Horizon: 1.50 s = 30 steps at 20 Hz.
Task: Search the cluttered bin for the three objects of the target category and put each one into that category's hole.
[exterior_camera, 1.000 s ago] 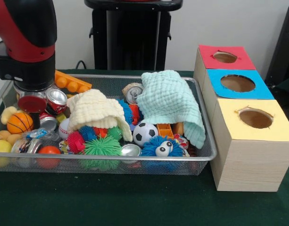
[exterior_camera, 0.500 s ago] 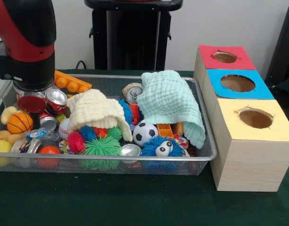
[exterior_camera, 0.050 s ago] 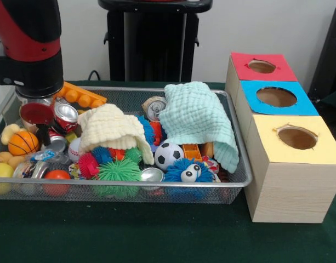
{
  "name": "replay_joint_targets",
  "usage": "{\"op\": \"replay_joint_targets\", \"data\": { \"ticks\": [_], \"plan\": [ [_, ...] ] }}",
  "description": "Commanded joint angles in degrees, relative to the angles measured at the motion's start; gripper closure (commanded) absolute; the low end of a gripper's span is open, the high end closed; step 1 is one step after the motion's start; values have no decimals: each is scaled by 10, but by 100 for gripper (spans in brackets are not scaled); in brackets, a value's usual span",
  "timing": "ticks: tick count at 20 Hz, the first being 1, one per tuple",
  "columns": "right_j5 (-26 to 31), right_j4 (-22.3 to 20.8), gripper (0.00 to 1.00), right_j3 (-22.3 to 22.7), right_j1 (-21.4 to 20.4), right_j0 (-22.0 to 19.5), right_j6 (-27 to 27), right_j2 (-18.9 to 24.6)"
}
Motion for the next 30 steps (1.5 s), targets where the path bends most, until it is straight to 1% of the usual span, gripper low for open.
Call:
{"op": "replay_joint_targets", "data": {
  "ticks": [1,4,7,10,11,13,18,22,25,27,30],
  "plan": [
    [-25,7,0,36,-13,-6,-52,41],
    [-32,-10,0,20,-3,-3,-57,39],
    [-51,-27,0,5,15,-2,-61,36],
    [-52,-26,0,-2,27,-4,-68,38],
    [-55,-23,0,7,26,-7,-67,40],
    [-58,-18,0,9,30,-11,-72,44],
    [-60,-17,0,2,37,-13,-78,43],
    [-61,-19,0,1,41,-14,-78,41],
    [-58,-24,0,-9,49,-14,-83,37],
    [-69,-29,0,-2,50,-10,-74,35],
    [-75,-36,0,-9,60,-10,-77,33]
  ]
}}
